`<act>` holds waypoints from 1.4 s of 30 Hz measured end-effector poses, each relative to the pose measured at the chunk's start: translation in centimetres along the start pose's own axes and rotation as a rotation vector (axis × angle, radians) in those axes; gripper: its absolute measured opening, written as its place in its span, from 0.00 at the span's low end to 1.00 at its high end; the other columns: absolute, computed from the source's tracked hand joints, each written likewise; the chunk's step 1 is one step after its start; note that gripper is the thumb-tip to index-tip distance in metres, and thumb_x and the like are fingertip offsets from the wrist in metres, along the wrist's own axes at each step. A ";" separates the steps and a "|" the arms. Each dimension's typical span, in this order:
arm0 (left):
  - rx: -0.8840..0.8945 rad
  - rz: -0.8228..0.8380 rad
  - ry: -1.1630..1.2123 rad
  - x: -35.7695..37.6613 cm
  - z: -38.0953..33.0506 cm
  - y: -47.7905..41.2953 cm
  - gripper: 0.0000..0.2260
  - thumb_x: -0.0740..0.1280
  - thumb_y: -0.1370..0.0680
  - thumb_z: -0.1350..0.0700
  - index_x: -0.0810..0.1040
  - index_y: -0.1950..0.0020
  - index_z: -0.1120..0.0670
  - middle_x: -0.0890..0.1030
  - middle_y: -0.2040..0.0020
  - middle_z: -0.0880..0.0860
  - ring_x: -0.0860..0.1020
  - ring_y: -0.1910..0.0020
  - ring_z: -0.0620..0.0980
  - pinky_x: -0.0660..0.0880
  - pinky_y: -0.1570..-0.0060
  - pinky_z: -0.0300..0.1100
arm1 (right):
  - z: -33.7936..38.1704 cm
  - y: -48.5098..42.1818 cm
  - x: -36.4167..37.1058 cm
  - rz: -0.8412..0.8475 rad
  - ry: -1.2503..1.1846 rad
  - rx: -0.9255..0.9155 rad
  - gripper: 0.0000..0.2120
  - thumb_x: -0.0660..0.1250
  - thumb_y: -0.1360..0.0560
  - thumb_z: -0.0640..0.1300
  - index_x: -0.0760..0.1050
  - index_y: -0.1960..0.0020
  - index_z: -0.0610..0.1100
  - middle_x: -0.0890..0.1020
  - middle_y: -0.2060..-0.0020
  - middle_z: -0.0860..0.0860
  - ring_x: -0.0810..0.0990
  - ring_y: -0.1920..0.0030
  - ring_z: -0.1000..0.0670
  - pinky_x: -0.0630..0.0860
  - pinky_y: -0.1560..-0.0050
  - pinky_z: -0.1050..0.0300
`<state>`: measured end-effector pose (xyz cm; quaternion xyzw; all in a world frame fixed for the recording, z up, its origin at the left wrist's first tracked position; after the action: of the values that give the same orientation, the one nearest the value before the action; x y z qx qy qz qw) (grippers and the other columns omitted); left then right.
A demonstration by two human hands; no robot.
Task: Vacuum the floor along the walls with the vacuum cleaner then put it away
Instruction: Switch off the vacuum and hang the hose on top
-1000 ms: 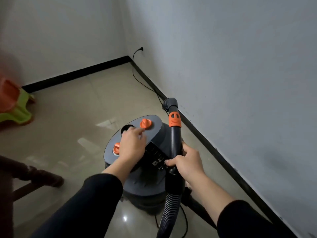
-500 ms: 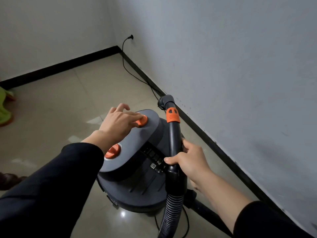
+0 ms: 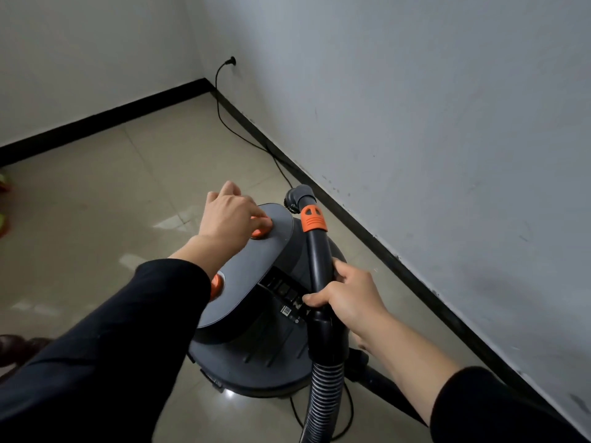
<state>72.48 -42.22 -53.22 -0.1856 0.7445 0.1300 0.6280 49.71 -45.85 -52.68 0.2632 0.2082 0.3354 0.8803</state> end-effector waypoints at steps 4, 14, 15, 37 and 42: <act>-0.039 0.013 0.040 0.7 -0.2 -0.7 0.13 0.64 0.22 0.41 0.84 0.48 0.46 0.82 0.47 0.46 0.66 0.42 0.50 0.61 0.47 0.47 | -0.3 0.1 -0.3 0.003 0.007 0.004 0.25 0.75 0.36 0.33 0.78 0.43 0.53 0.84 0.54 0.53 0.82 0.52 0.47 0.80 0.46 0.46; 0.016 -0.086 0.221 2.1 2.9 0.4 0.12 0.68 0.25 0.42 0.83 0.44 0.43 0.81 0.42 0.41 0.59 0.49 0.45 0.54 0.50 0.43 | -0.7 -0.2 -0.3 0.029 -0.070 -0.013 0.32 0.75 0.36 0.32 0.74 0.37 0.55 0.83 0.54 0.55 0.82 0.52 0.50 0.77 0.56 0.57; -0.016 -0.104 0.228 2.3 2.8 0.4 0.13 0.68 0.25 0.41 0.84 0.45 0.43 0.82 0.43 0.42 0.60 0.50 0.45 0.55 0.50 0.44 | -0.7 -0.3 -0.3 0.026 -0.068 -0.010 0.32 0.75 0.36 0.32 0.74 0.37 0.55 0.83 0.54 0.55 0.82 0.51 0.50 0.78 0.55 0.56; -0.440 0.036 0.999 1.2 -7.9 23.9 0.23 0.75 0.30 0.56 0.70 0.44 0.35 0.80 0.53 0.35 0.78 0.53 0.39 0.72 0.59 0.27 | 12.7 2.6 2.7 0.010 -0.303 -0.027 0.14 0.74 0.36 0.28 0.77 0.54 0.38 0.83 0.70 0.47 0.82 0.71 0.49 0.79 0.71 0.56; -0.483 -0.161 0.920 -2.2 -2.2 23.5 0.23 0.73 0.29 0.61 0.67 0.48 0.36 0.78 0.60 0.43 0.77 0.65 0.46 0.75 0.66 0.45 | 17.5 2.1 4.7 0.038 -0.353 -0.177 0.48 0.74 0.34 0.31 0.54 0.23 0.52 0.77 0.41 0.43 0.82 0.52 0.43 0.82 0.57 0.46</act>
<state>60.50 -21.84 -51.61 -0.4195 0.8755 0.1543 0.1835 61.44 -46.92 -38.70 0.2433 0.0155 0.3174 0.9164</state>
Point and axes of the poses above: each hand's wrist, its own y-axis away from the middle knuckle, its own x-axis out of the palm, z = x × y, the point moved 1 cm from there along -y, towards the middle knuckle
